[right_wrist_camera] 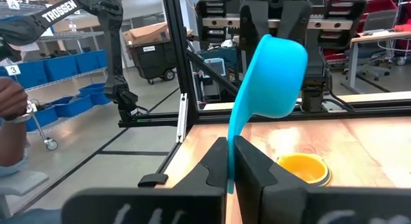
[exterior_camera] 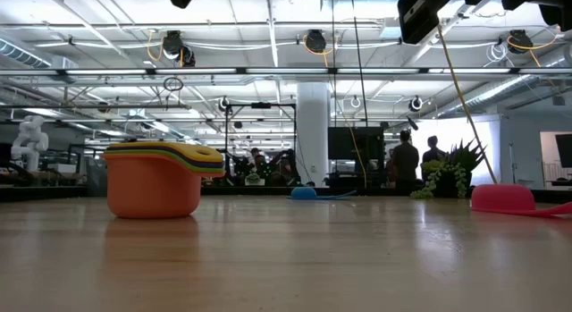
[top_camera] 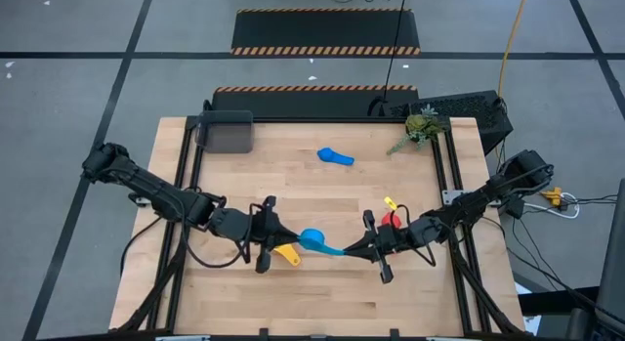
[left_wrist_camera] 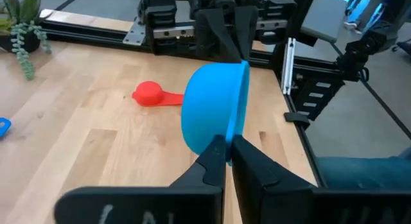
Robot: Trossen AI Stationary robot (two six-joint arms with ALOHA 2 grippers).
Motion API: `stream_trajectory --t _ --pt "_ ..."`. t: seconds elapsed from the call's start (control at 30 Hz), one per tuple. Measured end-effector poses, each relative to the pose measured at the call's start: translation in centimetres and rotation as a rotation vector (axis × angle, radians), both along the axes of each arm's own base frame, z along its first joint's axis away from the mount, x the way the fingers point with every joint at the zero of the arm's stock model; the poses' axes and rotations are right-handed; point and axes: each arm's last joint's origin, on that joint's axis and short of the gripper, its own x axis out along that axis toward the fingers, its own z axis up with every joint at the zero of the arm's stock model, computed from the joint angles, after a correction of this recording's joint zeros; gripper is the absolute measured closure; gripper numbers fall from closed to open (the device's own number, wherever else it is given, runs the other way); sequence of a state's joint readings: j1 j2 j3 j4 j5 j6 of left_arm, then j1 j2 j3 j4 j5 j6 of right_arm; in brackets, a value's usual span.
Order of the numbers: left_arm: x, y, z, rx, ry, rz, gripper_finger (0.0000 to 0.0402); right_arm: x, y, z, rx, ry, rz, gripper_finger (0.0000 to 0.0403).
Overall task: Nest measuring cups in basket
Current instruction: Stack the light blue measuring cup on top of the yellow measuring cup
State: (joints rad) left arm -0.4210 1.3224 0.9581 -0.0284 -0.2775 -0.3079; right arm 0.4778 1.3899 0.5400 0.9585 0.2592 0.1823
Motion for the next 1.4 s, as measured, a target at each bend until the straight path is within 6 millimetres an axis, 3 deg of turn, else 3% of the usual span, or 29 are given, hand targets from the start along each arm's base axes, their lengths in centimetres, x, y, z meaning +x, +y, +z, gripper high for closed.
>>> stream_trajectory --t 0.33,0.73,0.93,1.17,1.4 --pt "0.0 -0.1 0.1 -0.017 -0.003 -0.015 0.0398 0.0 -0.1 0.1 -0.032 -0.020 -0.037 0.0382" --pt "-0.5 -0.1 0.5 -0.040 -0.006 -0.009 0.0399 -0.1 -0.1 0.3 -0.075 -0.031 -0.082 0.0241" --pt "-2.1 0.8 1.6 -0.088 0.022 0.017 0.0399 -0.9 0.2 1.4 -0.146 -0.085 -0.163 0.0176" --pt "-4.3 1.6 3.2 -0.175 0.024 0.010 0.0399 -1.6 2.2 2.8 -0.431 -0.062 -0.342 0.0128" --pt "-6.7 3.1 5.4 -0.297 -0.014 -0.059 0.0399 1.5 6.0 5.4 -0.852 -0.033 -0.368 0.0128"
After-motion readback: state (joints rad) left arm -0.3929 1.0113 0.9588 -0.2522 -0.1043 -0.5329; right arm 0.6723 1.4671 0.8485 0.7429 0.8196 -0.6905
